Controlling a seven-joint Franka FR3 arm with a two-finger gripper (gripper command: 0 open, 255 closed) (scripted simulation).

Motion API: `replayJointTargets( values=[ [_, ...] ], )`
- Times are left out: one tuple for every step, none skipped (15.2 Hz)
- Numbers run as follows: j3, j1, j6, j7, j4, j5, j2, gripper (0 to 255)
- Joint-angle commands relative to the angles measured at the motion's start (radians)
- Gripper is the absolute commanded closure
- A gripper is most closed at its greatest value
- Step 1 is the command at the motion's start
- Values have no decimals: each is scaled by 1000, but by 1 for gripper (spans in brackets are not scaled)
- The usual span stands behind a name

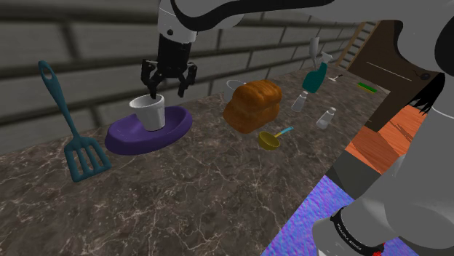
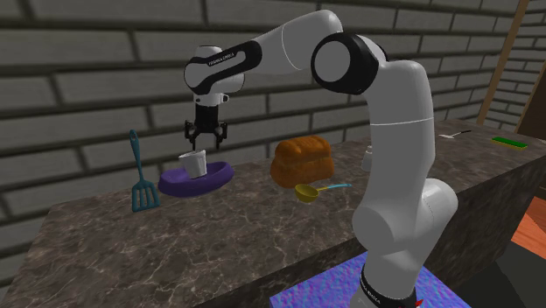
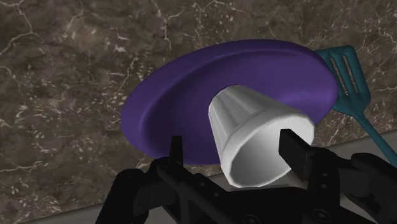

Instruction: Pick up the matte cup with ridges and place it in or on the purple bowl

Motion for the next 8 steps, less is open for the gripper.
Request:
replayJointTargets(
  values=[
    [0,0,0,0,0,0,0,0],
    [0,0,0,0,0,0,0,0],
    [0,0,0,0,0,0,0,0],
    [1,-2,-30,-2,21,3,-9,0],
    [1,-5,-61,-4,45,6,-17,0],
    [1,-7,-92,-5,70,9,-23,0],
    [1,-8,-117,-6,91,10,-27,0],
    [1,-8,-117,-6,91,10,-27,0]
  ],
)
